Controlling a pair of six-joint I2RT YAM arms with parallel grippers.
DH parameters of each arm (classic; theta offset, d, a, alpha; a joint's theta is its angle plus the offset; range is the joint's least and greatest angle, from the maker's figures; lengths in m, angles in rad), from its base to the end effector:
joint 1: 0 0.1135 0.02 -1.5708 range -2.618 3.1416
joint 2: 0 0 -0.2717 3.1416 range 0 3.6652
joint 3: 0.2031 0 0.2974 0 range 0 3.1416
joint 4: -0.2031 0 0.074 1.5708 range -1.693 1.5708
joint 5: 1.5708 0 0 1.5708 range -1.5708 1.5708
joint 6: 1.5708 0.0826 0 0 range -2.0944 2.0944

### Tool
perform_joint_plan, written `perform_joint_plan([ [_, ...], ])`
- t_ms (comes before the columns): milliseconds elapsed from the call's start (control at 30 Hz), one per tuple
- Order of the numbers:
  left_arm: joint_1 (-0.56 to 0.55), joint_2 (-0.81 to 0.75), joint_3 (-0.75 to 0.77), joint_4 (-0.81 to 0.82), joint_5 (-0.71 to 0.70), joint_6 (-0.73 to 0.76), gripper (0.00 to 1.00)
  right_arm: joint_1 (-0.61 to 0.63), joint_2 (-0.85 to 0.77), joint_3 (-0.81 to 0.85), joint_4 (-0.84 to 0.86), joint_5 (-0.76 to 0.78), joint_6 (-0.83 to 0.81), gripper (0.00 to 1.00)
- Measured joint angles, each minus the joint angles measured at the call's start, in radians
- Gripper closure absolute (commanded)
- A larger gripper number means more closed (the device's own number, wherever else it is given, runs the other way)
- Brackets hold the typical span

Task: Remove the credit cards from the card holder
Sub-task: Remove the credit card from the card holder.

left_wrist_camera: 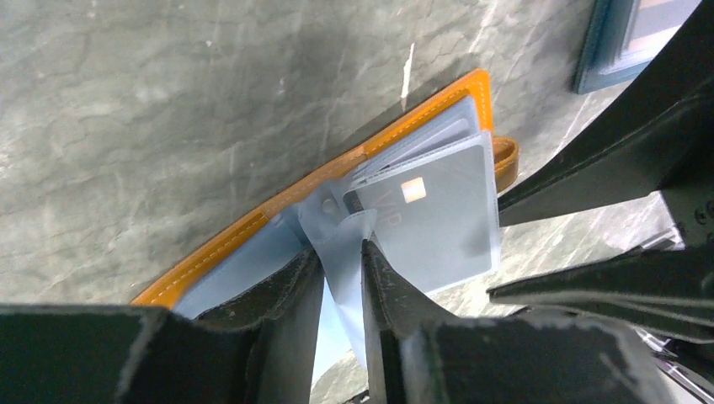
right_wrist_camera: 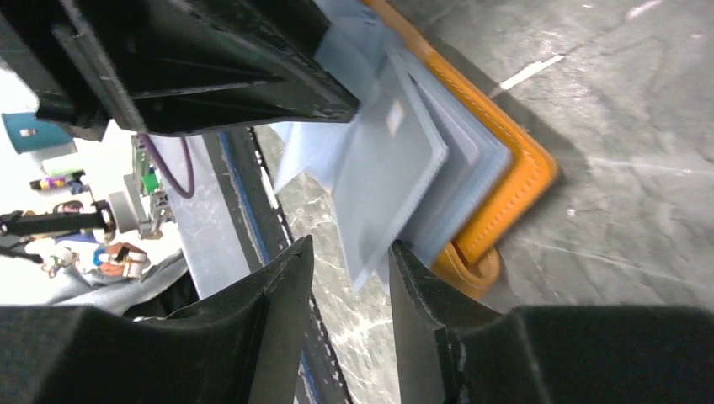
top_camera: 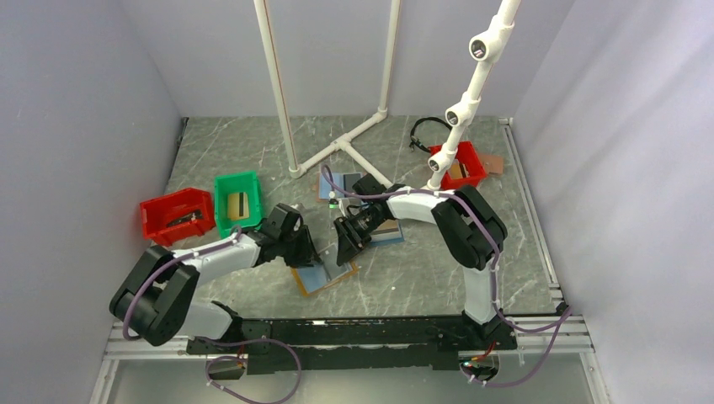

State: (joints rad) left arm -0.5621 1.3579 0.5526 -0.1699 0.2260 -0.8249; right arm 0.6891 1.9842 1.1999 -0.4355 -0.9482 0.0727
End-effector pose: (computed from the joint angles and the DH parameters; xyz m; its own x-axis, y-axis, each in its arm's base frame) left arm 0.2392 -0.1725 0.0827 -0.9350 -0.2570 -0.2445 -0.0898 0.8382 -0.5379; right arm 0.2813 0.3187 0.0843 -0.7654 -0.5757 -0.2875 -0.5322 0.3151 0.7858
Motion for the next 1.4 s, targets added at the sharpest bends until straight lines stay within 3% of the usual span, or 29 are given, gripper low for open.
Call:
perform_joint_plan([
  [133, 0.0, -0.019, 0.009, -0.056, -0.024, 0.019, 0.69, -0.001, 0.005, 0.0, 0.006, 0.042, 0.008, 1.0],
  [400, 0.006, -0.073, 0.0, -0.122, -0.039, 0.038, 0.66, -0.001, 0.034, 0.0, 0.021, 0.013, 0.024, 1.0],
  [533, 0.012, -0.084, -0.019, -0.101, -0.022, 0.035, 0.67, -0.001, 0.034, 0.0, 0.04, -0.043, 0.04, 0.83],
  [767, 0.016, -0.084, -0.044, -0.054, 0.007, 0.023, 0.7, 0.002, 0.034, 0.0, 0.061, -0.101, 0.058, 0.75],
  [867, 0.017, -0.084, -0.058, -0.027, 0.022, 0.015, 0.7, 0.008, 0.037, 0.001, 0.06, -0.099, 0.059, 0.79],
  [933, 0.019, -0.084, -0.066, -0.006, 0.033, 0.01, 0.7, 0.013, 0.047, 0.007, 0.056, -0.088, 0.058, 0.96],
  [967, 0.019, -0.084, -0.072, 0.009, 0.039, 0.006, 0.7, 0.018, 0.053, 0.011, 0.055, -0.08, 0.055, 1.0],
  [1100, 0.034, -0.09, -0.095, 0.04, 0.066, -0.004, 0.69, 0.021, 0.062, 0.012, 0.043, -0.056, 0.059, 1.0],
  [1400, 0.135, -0.18, -0.123, -0.051, 0.103, 0.02, 0.54, -0.012, 0.022, 0.011, 0.042, 0.012, 0.058, 1.0],
])
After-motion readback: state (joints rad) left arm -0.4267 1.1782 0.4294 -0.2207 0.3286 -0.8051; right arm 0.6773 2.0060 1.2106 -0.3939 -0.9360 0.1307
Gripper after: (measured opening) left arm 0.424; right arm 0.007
